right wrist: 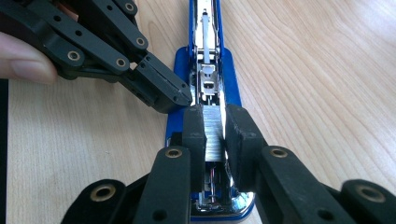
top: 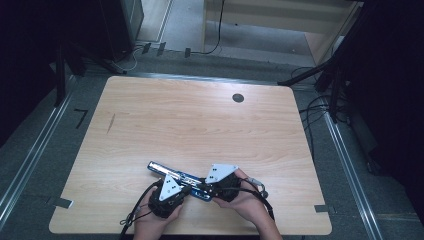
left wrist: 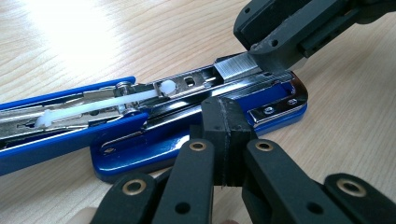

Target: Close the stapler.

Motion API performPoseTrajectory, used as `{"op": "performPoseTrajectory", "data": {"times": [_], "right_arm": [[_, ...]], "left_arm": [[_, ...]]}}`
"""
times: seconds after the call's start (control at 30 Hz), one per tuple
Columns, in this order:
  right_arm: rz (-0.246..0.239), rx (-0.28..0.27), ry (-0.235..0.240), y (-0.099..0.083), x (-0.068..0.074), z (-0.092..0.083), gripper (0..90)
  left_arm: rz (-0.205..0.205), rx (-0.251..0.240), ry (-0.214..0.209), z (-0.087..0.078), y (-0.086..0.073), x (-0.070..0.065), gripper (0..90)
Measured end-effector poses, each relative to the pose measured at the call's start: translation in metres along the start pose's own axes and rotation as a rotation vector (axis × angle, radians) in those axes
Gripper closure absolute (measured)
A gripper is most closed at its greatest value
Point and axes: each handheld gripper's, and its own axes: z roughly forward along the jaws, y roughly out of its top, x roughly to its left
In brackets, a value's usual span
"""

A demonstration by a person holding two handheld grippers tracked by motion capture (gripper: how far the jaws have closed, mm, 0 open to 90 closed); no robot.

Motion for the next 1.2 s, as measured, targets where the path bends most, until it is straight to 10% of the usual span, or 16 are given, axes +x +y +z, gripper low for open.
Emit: {"op": "performPoseTrajectory", "data": {"times": [0.47, 1.2], "right_arm": [[0.128, -0.107, -0.017, 0.004, 0.000, 0.003, 89.3], [0.123, -0.052, -0.051, -0.002, 0.001, 0.008, 90.0]], "left_arm": [[-0.001, 0.000, 0.001, 0.000, 0.000, 0.000, 90.0], [-0.025, 0.001, -0.020, -0.001, 0.000, 0.004, 90.0]]}}
